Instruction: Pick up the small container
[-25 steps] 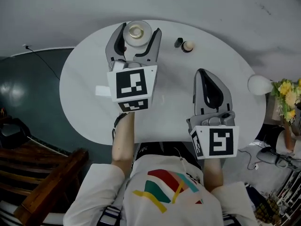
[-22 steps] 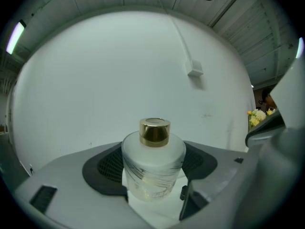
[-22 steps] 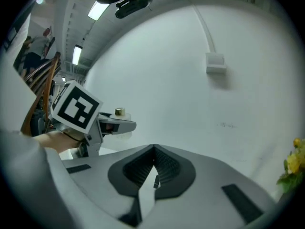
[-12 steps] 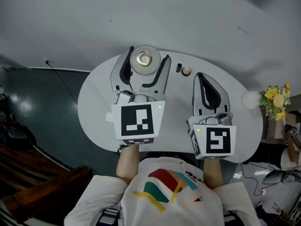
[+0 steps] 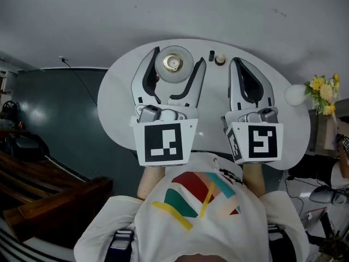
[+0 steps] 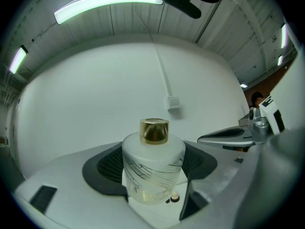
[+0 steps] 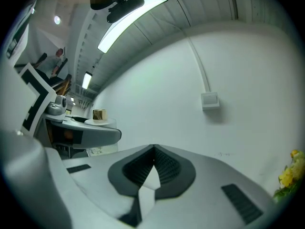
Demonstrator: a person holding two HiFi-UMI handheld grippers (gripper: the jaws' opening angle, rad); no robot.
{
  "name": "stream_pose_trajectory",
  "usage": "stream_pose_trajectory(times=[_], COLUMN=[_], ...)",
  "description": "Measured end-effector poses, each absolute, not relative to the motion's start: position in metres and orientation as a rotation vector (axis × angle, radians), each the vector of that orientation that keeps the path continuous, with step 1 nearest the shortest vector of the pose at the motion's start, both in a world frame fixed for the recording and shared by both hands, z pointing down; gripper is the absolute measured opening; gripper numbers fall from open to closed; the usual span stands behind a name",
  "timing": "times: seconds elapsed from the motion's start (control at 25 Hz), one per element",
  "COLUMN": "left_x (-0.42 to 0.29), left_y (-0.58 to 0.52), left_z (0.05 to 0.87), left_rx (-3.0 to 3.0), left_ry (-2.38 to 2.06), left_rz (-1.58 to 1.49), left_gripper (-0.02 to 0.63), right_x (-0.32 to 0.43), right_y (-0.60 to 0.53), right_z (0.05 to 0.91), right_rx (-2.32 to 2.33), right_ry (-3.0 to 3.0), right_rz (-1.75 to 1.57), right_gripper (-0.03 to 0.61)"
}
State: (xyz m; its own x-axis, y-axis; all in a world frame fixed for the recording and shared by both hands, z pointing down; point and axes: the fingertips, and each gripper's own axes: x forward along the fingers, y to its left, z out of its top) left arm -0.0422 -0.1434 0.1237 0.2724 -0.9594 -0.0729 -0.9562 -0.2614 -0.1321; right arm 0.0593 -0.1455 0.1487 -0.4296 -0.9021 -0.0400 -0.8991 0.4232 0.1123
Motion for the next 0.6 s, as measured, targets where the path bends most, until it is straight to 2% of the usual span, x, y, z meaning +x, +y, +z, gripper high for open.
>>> stream_pose_trajectory(times=[0.6], left_x=[-0.044], left_y=[-0.108], left_z=[0.124], left_rx=[-2.351], left_ry=[1.795], left_rz=[0.009], left_gripper=[0.353], right_x=[0.045], right_y=[-0.114], right_z=[0.155], right_rx=[1.601], right_ry=[-2.668], right_rz=[-0.217], right_gripper=[0.011])
